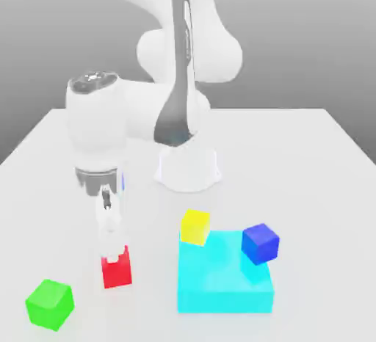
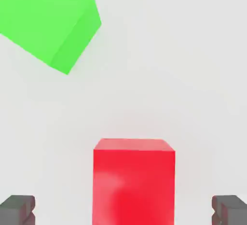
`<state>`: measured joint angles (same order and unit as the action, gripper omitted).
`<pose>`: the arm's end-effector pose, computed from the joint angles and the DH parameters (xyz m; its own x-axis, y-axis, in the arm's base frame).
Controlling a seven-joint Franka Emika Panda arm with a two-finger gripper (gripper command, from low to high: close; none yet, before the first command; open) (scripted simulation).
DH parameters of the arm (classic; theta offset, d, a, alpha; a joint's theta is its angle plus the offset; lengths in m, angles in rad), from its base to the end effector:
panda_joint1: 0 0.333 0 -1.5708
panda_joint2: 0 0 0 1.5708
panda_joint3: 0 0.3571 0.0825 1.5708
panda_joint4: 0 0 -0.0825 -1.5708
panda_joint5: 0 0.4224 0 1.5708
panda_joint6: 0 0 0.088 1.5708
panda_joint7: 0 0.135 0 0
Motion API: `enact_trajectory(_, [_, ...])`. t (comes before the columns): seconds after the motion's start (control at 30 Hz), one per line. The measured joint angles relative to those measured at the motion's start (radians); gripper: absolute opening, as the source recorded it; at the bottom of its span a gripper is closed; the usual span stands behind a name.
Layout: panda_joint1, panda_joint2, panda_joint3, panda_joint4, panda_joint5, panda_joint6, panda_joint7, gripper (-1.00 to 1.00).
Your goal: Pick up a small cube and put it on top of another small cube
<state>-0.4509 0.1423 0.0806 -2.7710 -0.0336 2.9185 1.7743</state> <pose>0.3714 -0.1403 0.1477 -0.5158 -0.8567 -0.0049 -0.8567 0.5158 -0.0050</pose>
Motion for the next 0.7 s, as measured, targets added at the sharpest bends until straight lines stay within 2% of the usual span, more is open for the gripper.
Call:
enact_trajectory(0.13, [0.036, 0.125, -0.042, 0.020, -0.026, 0.101, 0.021, 0.00])
enact_trajectory(0.17, [0.044, 0.147, -0.052, 0.024, -0.031, 0.119, 0.024, -1.00])
enact_trajectory(0.4, [0.044, 0.148, -0.052, 0.024, -0.033, 0.122, 0.026, -1.00])
enact_trajectory(0.63, [0.018, -0.047, -0.013, -0.011, 0.019, -0.037, -0.012, -1.00])
enact_trajectory(0.7, [0.061, -0.109, 0.007, -0.016, 0.019, -0.094, 0.027, -1.00])
